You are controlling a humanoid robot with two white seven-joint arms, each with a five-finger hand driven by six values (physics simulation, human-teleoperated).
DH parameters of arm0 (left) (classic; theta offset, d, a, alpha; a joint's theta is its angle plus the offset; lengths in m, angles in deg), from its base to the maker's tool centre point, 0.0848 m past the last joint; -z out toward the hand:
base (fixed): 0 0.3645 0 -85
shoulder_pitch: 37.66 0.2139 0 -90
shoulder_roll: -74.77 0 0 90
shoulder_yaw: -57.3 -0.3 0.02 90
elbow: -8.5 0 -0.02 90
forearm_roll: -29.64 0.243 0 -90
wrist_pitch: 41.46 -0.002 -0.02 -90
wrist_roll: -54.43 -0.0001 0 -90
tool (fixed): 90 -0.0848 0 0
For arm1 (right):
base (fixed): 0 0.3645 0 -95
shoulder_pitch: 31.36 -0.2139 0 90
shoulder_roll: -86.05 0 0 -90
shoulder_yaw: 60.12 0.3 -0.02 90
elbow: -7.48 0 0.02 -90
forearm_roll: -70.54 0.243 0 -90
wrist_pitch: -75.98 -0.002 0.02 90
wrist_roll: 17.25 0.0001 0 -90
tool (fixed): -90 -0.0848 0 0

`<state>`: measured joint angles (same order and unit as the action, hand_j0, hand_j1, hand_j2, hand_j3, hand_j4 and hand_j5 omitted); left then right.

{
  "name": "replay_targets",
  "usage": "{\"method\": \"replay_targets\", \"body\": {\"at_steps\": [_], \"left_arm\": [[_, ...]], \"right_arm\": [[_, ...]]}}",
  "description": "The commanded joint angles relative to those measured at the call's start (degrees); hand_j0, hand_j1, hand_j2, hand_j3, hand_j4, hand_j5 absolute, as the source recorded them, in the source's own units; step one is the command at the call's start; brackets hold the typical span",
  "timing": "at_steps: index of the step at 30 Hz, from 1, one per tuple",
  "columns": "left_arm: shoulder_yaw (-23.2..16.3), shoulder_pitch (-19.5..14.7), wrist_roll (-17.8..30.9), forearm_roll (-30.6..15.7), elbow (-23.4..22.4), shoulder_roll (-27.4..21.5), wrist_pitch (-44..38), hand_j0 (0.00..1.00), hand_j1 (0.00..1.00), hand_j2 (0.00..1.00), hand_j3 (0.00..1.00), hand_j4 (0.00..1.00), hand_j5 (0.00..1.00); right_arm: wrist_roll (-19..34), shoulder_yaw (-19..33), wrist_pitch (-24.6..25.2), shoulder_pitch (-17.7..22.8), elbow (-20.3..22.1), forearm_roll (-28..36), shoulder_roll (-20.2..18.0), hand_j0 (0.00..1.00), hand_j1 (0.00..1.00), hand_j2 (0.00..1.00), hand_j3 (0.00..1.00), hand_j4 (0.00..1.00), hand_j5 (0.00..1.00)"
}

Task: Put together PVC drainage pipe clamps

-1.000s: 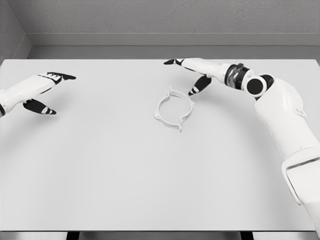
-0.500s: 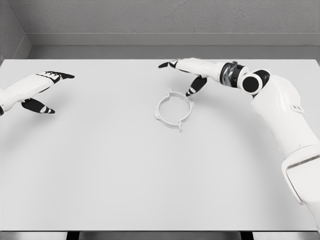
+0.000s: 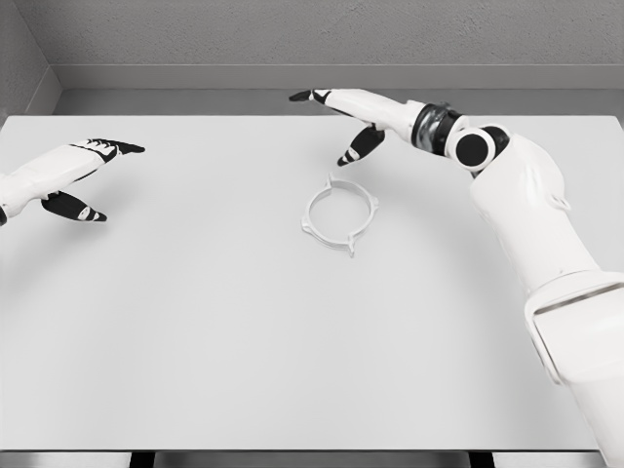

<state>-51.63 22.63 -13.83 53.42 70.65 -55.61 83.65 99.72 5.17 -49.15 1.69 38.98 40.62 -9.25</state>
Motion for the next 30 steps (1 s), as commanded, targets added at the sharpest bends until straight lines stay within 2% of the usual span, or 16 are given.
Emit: {"method": "replay_targets", "body": {"at_steps": [1, 3, 6, 7, 9, 11, 14, 26, 30], "left_arm": [[0.0, 0.0, 0.0, -0.4, 0.0, 0.0, -0.1, 1.0, 1.0, 1.0, 1.0, 1.0, 1.0], [0.0, 0.0, 0.0, -0.4, 0.0, 0.0, -0.1, 1.0, 1.0, 1.0, 1.0, 1.0, 1.0], [0.0, 0.0, 0.0, -0.4, 0.0, 0.0, -0.1, 1.0, 1.0, 1.0, 1.0, 1.0, 1.0], [0.0, 0.0, 0.0, -0.4, 0.0, 0.0, -0.1, 1.0, 1.0, 1.0, 1.0, 1.0, 1.0], [0.0, 0.0, 0.0, -0.4, 0.0, 0.0, -0.1, 1.0, 1.0, 1.0, 1.0, 1.0, 1.0], [0.0, 0.0, 0.0, -0.4, 0.0, 0.0, -0.1, 1.0, 1.0, 1.0, 1.0, 1.0, 1.0], [0.0, 0.0, 0.0, -0.4, 0.0, 0.0, -0.1, 1.0, 1.0, 1.0, 1.0, 1.0, 1.0], [-0.1, 0.1, 0.0, -0.4, -0.4, 0.0, -0.1, 1.0, 1.0, 1.0, 1.0, 1.0, 1.0], [0.0, 0.1, 0.0, -0.4, -0.4, 0.0, -0.1, 1.0, 1.0, 1.0, 1.0, 1.0, 1.0]], "right_arm": [[-0.2, 0.6, 0.1, 0.0, -0.5, 0.4, 0.8, 1.0, 1.0, 1.0, 1.0, 1.0, 1.0], [-0.5, 0.6, 0.1, -0.1, -1.1, 0.3, 1.2, 1.0, 1.0, 1.0, 1.0, 1.0, 1.0], [-4.4, 0.4, 0.1, -0.1, -1.3, 0.2, 1.2, 1.0, 1.0, 1.0, 1.0, 1.0, 1.0], [-6.0, -0.1, 0.1, -0.1, -1.3, -0.8, 1.2, 1.0, 1.0, 1.0, 1.0, 1.0, 1.0], [-12.2, -0.2, 0.1, -0.2, -1.1, -7.2, 1.2, 1.0, 1.0, 1.0, 1.0, 1.0, 1.0], [-13.5, -0.2, 0.1, -0.2, -1.0, -9.0, 1.2, 1.0, 1.0, 1.0, 1.0, 1.0, 1.0], [-18.2, -1.4, 0.1, -0.4, -0.9, -13.0, 1.1, 1.0, 1.0, 1.0, 1.0, 1.0, 1.0], [-18.2, -5.3, 0.1, 0.5, -1.1, -13.1, -0.2, 1.0, 1.0, 1.0, 1.0, 1.0, 1.0], [-18.2, -6.0, 0.1, 0.4, -2.4, -13.9, -0.1, 1.0, 1.0, 1.0, 1.0, 1.0, 1.0]]}}
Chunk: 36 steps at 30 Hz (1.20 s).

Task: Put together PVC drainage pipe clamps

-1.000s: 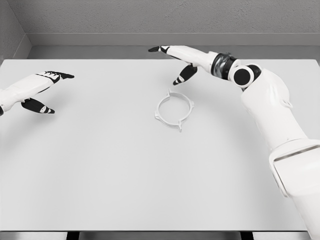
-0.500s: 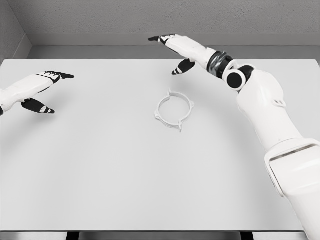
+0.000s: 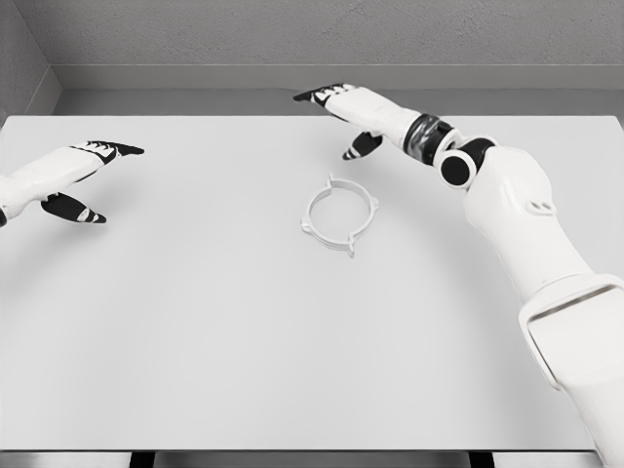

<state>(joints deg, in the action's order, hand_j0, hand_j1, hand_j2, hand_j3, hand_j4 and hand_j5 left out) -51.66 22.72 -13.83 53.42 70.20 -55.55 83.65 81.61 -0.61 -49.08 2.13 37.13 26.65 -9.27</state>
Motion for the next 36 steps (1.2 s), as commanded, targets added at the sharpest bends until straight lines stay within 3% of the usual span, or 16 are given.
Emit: {"method": "replay_targets", "body": {"at_steps": [1, 22, 36], "left_arm": [[0.1, 0.0, 0.0, -0.4, 0.0, 0.0, -0.1, 1.0, 1.0, 1.0, 1.0, 1.0, 1.0], [0.3, 0.0, 0.0, -0.4, -0.5, 0.0, -0.1, 1.0, 1.0, 1.0, 1.0, 1.0, 1.0], [0.4, 0.0, 0.0, -0.4, -0.5, 0.0, -0.1, 1.0, 1.0, 1.0, 1.0, 1.0, 1.0]], "right_arm": [[-0.1, -1.0, 0.1, 0.0, -1.0, 0.0, 0.0, 1.0, 1.0, 1.0, 1.0, 1.0, 1.0], [-0.1, -2.4, 0.1, 0.0, -3.6, -1.5, 0.4, 1.0, 1.0, 1.0, 1.0, 1.0, 1.0], [0.2, -4.2, 0.1, -0.2, -3.1, -2.0, 0.4, 1.0, 1.0, 1.0, 1.0, 1.0, 1.0]]}}
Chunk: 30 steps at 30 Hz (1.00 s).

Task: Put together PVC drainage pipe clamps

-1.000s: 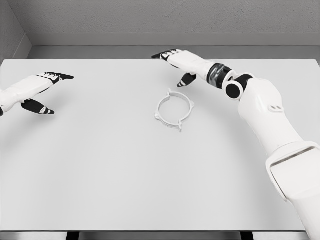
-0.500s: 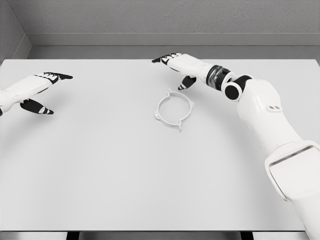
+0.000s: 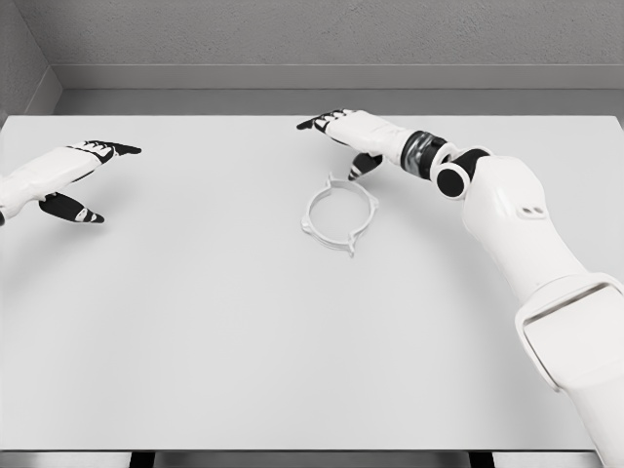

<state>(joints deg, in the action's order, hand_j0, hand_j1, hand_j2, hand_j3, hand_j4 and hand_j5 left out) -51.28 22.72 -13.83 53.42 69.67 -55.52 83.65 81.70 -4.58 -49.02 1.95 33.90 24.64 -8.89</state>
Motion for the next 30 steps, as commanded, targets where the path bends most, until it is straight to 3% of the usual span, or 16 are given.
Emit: {"method": "replay_targets", "body": {"at_steps": [1, 30], "left_arm": [[0.0, 0.0, 0.0, -0.4, -0.1, 0.0, -0.1, 1.0, 1.0, 1.0, 1.0, 1.0, 1.0], [0.0, 0.0, 0.0, -0.4, -0.3, -0.1, -0.1, 1.0, 1.0, 1.0, 1.0, 1.0, 1.0]], "right_arm": [[0.1, -0.4, 0.0, 0.0, 0.1, 0.0, 0.0, 1.0, 1.0, 1.0, 1.0, 1.0, 1.0], [0.5, 0.4, 0.0, -0.3, 2.5, 0.4, -1.7, 1.0, 1.0, 1.0, 1.0, 1.0, 1.0]]}}
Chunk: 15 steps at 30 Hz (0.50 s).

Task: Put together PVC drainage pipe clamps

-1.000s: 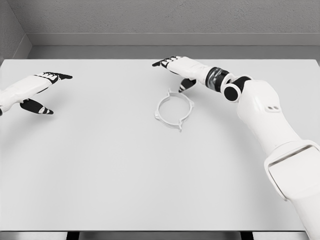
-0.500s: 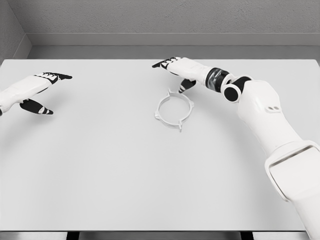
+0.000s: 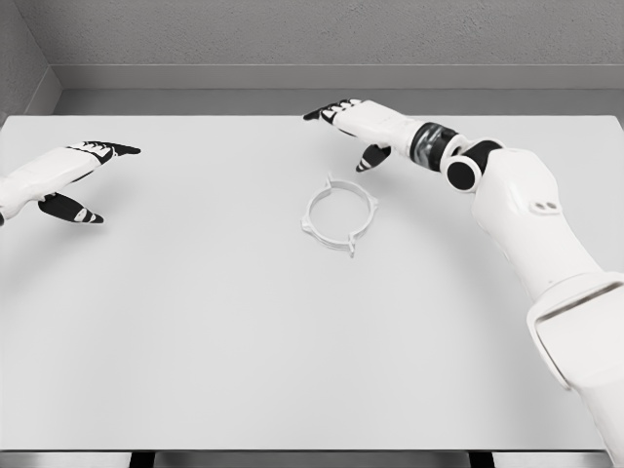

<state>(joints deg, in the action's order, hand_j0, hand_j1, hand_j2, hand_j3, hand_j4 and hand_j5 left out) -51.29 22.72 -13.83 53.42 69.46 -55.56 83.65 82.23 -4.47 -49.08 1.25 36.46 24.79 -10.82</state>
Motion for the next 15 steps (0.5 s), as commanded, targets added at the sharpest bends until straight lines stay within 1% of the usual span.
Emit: {"method": "replay_targets", "body": {"at_steps": [1, 6, 8, 11, 15], "left_arm": [[0.0, 0.0, 0.0, -0.4, 0.0, -0.1, -0.1, 1.0, 1.0, 1.0, 1.0, 1.0, 1.0], [0.0, 0.0, 0.0, -0.4, 0.0, -0.1, -0.1, 1.0, 1.0, 1.0, 1.0, 1.0, 1.0], [0.0, 0.0, 0.0, -0.4, 0.0, -0.1, -0.1, 1.0, 1.0, 1.0, 1.0, 1.0, 1.0], [0.0, 0.0, 0.0, -0.4, 0.0, 0.0, -0.1, 1.0, 1.0, 1.0, 1.0, 1.0, 1.0], [0.0, 0.0, 0.0, -0.4, 0.0, 0.0, -0.1, 1.0, 1.0, 1.0, 1.0, 1.0, 1.0]], "right_arm": [[-0.1, 0.3, 0.1, -0.1, -0.2, 0.1, 0.3, 1.0, 1.0, 1.0, 1.0, 1.0, 1.0], [-0.1, -0.4, 0.1, -1.1, -0.7, -0.1, 0.8, 1.0, 1.0, 1.0, 1.0, 1.0, 1.0], [-0.1, -0.6, 0.1, -1.3, -0.7, -0.2, 1.9, 1.0, 1.0, 1.0, 1.0, 1.0, 1.0], [-0.2, -0.6, 0.1, -1.6, -1.8, -0.9, 2.9, 1.0, 1.0, 1.0, 1.0, 1.0, 1.0], [-0.3, -0.7, 2.7, -1.6, -1.9, -2.2, 4.0, 1.0, 1.0, 1.0, 1.0, 1.0, 1.0]]}}
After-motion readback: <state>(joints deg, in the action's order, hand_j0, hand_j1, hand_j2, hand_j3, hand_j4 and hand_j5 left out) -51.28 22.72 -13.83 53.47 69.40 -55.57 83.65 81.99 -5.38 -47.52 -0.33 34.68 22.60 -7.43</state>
